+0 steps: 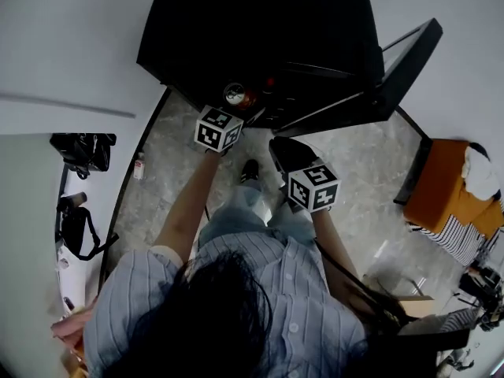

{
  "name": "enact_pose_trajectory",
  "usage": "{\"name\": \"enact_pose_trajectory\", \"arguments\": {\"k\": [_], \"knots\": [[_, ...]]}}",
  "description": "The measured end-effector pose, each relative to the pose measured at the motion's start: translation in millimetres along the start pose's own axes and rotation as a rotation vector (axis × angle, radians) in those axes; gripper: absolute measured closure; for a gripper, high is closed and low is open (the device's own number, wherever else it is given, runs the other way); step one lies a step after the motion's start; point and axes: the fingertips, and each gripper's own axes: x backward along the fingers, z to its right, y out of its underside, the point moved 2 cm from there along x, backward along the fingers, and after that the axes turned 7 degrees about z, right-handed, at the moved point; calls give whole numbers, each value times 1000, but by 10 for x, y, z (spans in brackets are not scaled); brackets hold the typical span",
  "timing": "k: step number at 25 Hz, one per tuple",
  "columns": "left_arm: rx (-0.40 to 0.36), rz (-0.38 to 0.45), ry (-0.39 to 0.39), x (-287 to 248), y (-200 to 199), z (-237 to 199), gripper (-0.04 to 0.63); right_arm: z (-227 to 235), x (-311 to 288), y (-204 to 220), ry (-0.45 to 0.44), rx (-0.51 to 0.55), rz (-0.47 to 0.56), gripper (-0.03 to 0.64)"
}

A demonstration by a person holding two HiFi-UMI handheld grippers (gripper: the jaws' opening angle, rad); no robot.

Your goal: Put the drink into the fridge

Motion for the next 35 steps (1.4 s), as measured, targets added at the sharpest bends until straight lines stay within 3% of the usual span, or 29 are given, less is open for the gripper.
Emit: {"name": "enact_pose_trajectory", "arguments": {"k": [6,21,29,35], "knots": [[-19,-66,-7,-254,116,-194,250,100,65,66,30,-34,-2,566],[-16,-150,-131,-569,317,-693,250,239,94,216,59,-71,-37,566],[-171,-293,-119,-664,464,-603,250,273,59,215,58,-87,-38,566],[-83,-303,-161,-708,427,-696,249,241,70,272,54,-98,-40,566]]}}
